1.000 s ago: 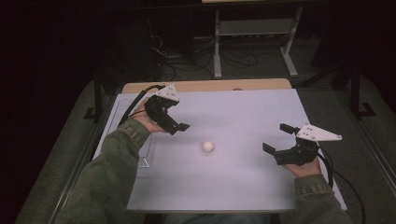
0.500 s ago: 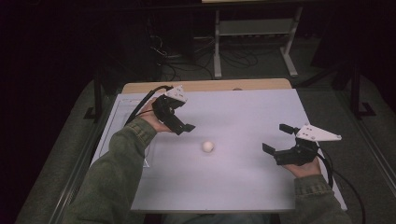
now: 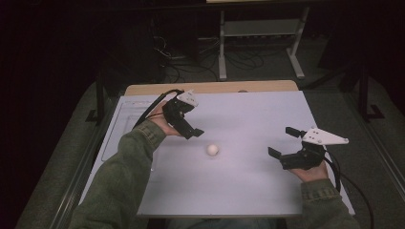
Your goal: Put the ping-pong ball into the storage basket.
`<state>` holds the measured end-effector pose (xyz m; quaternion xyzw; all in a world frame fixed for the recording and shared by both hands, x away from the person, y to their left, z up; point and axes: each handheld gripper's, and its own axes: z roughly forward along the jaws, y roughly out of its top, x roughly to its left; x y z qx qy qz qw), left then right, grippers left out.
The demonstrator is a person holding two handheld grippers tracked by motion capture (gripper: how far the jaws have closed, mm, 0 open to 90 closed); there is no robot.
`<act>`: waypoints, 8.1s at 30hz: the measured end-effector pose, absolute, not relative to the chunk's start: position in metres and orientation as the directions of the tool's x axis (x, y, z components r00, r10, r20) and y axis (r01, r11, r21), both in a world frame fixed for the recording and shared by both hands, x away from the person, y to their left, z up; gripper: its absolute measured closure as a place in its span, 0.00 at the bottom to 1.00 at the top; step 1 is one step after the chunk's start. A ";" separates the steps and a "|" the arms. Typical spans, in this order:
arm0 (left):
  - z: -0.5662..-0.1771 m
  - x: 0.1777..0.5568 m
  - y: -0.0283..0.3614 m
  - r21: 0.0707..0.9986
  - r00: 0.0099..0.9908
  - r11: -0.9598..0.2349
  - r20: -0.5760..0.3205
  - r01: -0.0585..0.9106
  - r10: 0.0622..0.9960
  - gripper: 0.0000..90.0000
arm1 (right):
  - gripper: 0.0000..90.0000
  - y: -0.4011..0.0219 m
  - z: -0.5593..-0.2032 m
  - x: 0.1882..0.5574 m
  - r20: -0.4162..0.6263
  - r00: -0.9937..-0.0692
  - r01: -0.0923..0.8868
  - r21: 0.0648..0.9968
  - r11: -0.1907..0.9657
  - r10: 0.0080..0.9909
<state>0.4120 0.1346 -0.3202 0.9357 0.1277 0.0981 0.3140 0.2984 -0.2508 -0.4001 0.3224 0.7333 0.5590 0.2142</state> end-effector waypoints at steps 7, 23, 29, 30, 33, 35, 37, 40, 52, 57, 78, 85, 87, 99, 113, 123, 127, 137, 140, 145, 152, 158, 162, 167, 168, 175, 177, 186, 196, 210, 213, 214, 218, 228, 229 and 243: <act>-0.325 0.414 0.131 0.595 0.952 -0.784 0.100 0.177 0.291 0.00 | 0.00 -0.251 -0.400 0.298 0.045 -0.699 0.235 0.957 0.170 0.713; -0.340 0.416 0.115 0.566 0.961 -0.806 0.085 0.170 0.262 0.00 | 0.00 -0.252 -0.399 0.297 0.049 -0.698 0.231 0.960 0.160 0.714; -0.346 0.416 0.108 0.543 0.965 -0.823 0.083 0.166 0.249 0.00 | 0.00 -0.252 -0.399 0.297 0.052 -0.699 0.232 0.960 0.158 0.714; -0.347 0.416 0.107 0.545 0.965 -0.823 0.085 0.163 0.247 0.00 | 0.00 -0.252 -0.399 0.297 0.052 -0.699 0.231 0.960 0.157 0.713; -0.348 0.416 0.106 0.535 0.967 -0.830 0.085 0.159 0.241 0.00 | 0.00 -0.252 -0.399 0.297 0.052 -0.699 0.232 0.960 0.157 0.713; -0.349 0.416 0.105 0.529 0.968 -0.834 0.086 0.158 0.238 0.00 | 0.00 -0.252 -0.399 0.297 0.052 -0.699 0.232 0.960 0.157 0.713; -0.351 0.416 0.103 0.525 0.968 -0.837 0.087 0.156 0.235 0.00 | 0.00 -0.252 -0.399 0.297 0.052 -0.699 0.231 0.960 0.158 0.713; -0.354 0.415 0.101 0.509 0.970 -0.847 0.086 0.153 0.227 0.00 | 0.00 -0.252 -0.399 0.297 0.049 -0.701 0.229 0.961 0.158 0.712; -0.364 0.414 0.093 0.479 0.977 -0.866 0.072 0.143 0.201 0.00 | 0.00 -0.252 -0.399 0.297 0.052 -0.701 0.231 0.960 0.157 0.711; -0.368 0.414 0.090 0.470 0.979 -0.871 0.060 0.143 0.193 0.00 | 0.00 -0.252 -0.399 0.297 0.054 -0.701 0.233 0.960 0.156 0.711; -0.386 0.413 0.077 0.426 0.986 -0.896 0.044 0.125 0.159 0.00 | 0.00 -0.253 -0.399 0.296 0.055 -0.701 0.232 0.960 0.155 0.711; -0.394 0.413 0.073 0.403 0.989 -0.907 0.036 0.119 0.146 0.00 | 0.00 -0.252 -0.399 0.296 0.055 -0.702 0.232 0.960 0.155 0.710; -0.396 0.413 0.073 0.397 0.989 -0.910 0.033 0.121 0.146 0.00 | 0.00 -0.252 -0.399 0.296 0.055 -0.702 0.232 0.960 0.155 0.710; -0.405 0.411 0.067 0.366 0.992 -0.925 0.033 0.105 0.125 0.01 | 0.00 -0.253 -0.399 0.296 0.058 -0.702 0.235 0.960 0.153 0.710; -0.410 0.409 0.066 0.356 0.992 -0.931 0.054 0.084 0.110 0.14 | 0.00 -0.253 -0.399 0.296 0.059 -0.704 0.236 0.959 0.155 0.708; -0.415 0.410 0.066 0.353 0.993 -0.932 0.037 0.089 0.109 0.20 | 0.00 -0.253 -0.400 0.297 0.062 -0.704 0.241 0.958 0.155 0.708; -0.415 0.410 0.066 0.347 0.994 -0.934 0.030 0.086 0.103 0.24 | 0.00 -0.253 -0.400 0.297 0.064 -0.704 0.242 0.958 0.154 0.707; -0.412 0.412 0.068 0.331 0.996 -0.940 0.019 0.080 0.091 0.37 | 0.00 -0.253 -0.400 0.297 0.063 -0.705 0.241 0.958 0.155 0.706; -0.412 0.412 0.067 0.306 0.997 -0.950 0.021 0.064 0.074 0.40 | 0.00 -0.253 -0.400 0.297 0.062 -0.706 0.241 0.958 0.157 0.706; -0.412 0.413 0.064 0.289 0.998 -0.956 0.021 0.052 0.060 0.43 | 0.00 -0.253 -0.400 0.297 0.062 -0.706 0.241 0.958 0.156 0.706; -0.413 0.413 0.060 0.263 0.999 -0.964 0.017 0.035 0.041 0.49 | 0.00 -0.253 -0.400 0.297 0.064 -0.706 0.240 0.958 0.154 0.705; -0.412 0.413 0.059 0.246 1.000 -0.969 0.018 0.018 0.024 0.56 | 0.00 -0.253 -0.400 0.297 0.064 -0.707 0.241 0.958 0.155 0.704; -0.411 0.414 0.059 0.232 1.000 -0.973 0.016 0.009 0.013 0.57 | 0.00 -0.252 -0.400 0.297 0.063 -0.707 0.241 0.958 0.156 0.704; -0.410 0.413 0.057 0.208 1.000 -0.978 0.008 -0.001 0.001 0.57 | 0.00 -0.252 -0.400 0.297 0.063 -0.707 0.241 0.958 0.156 0.704; -0.409 0.413 0.056 0.206 1.000 -0.979 0.006 -0.002 -0.001 0.57 | 0.00 -0.252 -0.400 0.297 0.063 -0.707 0.240 0.958 0.156 0.704; -0.404 0.414 0.055 0.206 1.000 -0.979 0.009 -0.007 -0.006 0.57 | 0.00 -0.252 -0.400 0.297 0.064 -0.707 0.240 0.958 0.155 0.704; -0.402 0.414 0.055 0.206 1.000 -0.979 0.011 -0.007 -0.005 0.57 | 0.00 -0.253 -0.400 0.297 0.064 -0.707 0.241 0.958 0.155 0.704; -0.393 0.414 0.059 0.191 1.000 -0.982 0.015 -0.010 -0.008 0.57 | 0.00 -0.252 -0.400 0.297 0.062 -0.708 0.239 0.958 0.156 0.703; -0.378 0.412 0.060 0.185 1.000 -0.983 0.026 -0.010 -0.006 0.57 | 0.00 -0.252 -0.400 0.297 0.063 -0.707 0.240 0.959 0.154 0.704; -0.361 0.411 0.062 0.178 0.999 -0.984 0.036 -0.017 -0.010 0.57 | 0.00 -0.252 -0.399 0.296 0.061 -0.708 0.236 0.959 0.154 0.704; -0.357 0.411 0.064 0.177 0.999 -0.984 0.038 -0.009 -0.003 0.57 | 0.00 -0.252 -0.399 0.296 0.061 -0.708 0.236 0.959 0.155 0.704; -0.355 0.411 0.064 0.178 0.999 -0.984 0.040 -0.010 -0.003 0.57 | 0.00 -0.252 -0.399 0.296 0.060 -0.708 0.236 0.959 0.155 0.704; -0.351 0.410 0.065 0.172 0.999 -0.985 0.042 -0.009 -0.002 0.57 | 0.00 -0.252 -0.399 0.296 0.060 -0.708 0.235 0.960 0.155 0.704; -0.337 0.410 0.067 0.164 0.998 -0.986 0.056 -0.017 -0.008 0.57 | 0.00 -0.252 -0.399 0.296 0.060 -0.708 0.236 0.959 0.155 0.704; -0.336 0.410 0.067 0.160 0.998 -0.987 0.057 -0.018 -0.009 0.57 | 0.00 -0.252 -0.399 0.296 0.060 -0.708 0.235 0.960 0.155 0.704; -0.321 0.406 0.073 0.144 0.997 -0.989 0.072 -0.026 -0.016 0.57 | 0.00 -0.252 -0.399 0.296 0.059 -0.709 0.234 0.960 0.156 0.702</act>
